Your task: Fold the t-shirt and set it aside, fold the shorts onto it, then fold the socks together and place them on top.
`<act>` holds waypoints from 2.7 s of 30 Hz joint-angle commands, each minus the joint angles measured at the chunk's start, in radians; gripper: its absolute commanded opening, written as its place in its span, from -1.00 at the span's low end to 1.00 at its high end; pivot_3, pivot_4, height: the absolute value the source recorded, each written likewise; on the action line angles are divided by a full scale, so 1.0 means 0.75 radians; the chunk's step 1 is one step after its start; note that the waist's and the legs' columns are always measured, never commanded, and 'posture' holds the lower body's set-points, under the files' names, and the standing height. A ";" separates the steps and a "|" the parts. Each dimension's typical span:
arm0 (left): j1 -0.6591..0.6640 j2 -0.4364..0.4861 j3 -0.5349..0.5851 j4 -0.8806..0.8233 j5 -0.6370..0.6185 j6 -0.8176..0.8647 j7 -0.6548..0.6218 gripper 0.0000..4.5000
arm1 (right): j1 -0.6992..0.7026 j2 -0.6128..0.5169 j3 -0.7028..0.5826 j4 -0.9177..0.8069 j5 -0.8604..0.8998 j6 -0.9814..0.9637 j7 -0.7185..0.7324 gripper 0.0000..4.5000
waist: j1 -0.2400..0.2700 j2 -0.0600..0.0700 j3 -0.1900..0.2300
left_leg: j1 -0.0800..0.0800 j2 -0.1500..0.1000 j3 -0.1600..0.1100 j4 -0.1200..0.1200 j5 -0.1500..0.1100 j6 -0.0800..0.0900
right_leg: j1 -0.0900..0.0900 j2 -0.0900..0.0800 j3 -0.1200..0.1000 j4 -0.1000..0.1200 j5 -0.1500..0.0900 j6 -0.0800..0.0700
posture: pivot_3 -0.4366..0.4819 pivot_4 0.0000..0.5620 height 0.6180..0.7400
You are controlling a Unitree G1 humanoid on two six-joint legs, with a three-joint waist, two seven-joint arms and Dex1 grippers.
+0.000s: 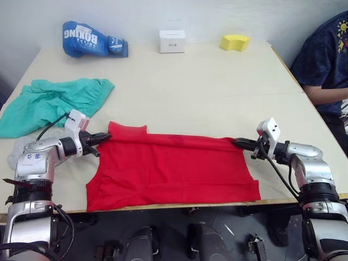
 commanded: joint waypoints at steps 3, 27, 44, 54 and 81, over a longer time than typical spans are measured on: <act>-0.072 0.102 0.040 -0.024 -0.090 0.133 -0.063 -0.29 | 0.029 -0.081 -0.013 -0.094 -0.001 -0.068 0.011 -0.24 | 0.000 0.000 0.000 | 0.000 0.000 0.000 0.000 0.000 0.000 | 0.000 0.000 0.000 0.000 0.000 0.000 | -0.05 -0.47 1.00; -0.829 -0.083 -0.282 1.001 0.259 -0.075 0.002 0.02 | -0.101 -0.160 0.073 -0.055 0.004 -0.029 0.083 0.72 | 0.029 -0.004 0.002 | 0.000 0.000 0.004 0.003 0.000 0.001 | -0.001 0.002 -0.006 0.001 0.000 0.000 | -0.05 -0.47 1.00; -0.746 -0.071 -0.245 0.944 0.243 -0.277 -0.097 -1.00 | -0.194 -0.120 0.145 0.128 -0.069 -0.111 0.106 -0.83 | 0.027 -0.004 0.002 | -0.003 0.001 0.003 0.012 -0.003 0.003 | -0.002 0.002 -0.007 0.003 0.000 0.000 | -0.05 -0.47 1.00; -0.478 -0.040 -0.083 0.617 0.095 -0.820 -0.283 -1.00 | -0.052 -0.123 0.057 -0.062 0.000 -0.285 0.089 -0.99 | 0.028 -0.004 0.002 | -0.004 0.002 0.003 0.013 -0.004 0.003 | -0.002 0.002 -0.007 0.002 0.000 0.000 | -0.05 -0.47 1.00; 0.178 0.204 -0.193 0.336 0.422 -2.357 -0.141 -1.00 | 0.289 -0.126 0.082 0.135 -0.303 -1.434 -0.319 -0.99 | 0.027 -0.003 0.002 | 0.001 0.002 0.002 0.011 -0.014 0.010 | 0.003 -0.001 -0.001 0.000 0.000 -0.001 | -0.05 -0.47 1.00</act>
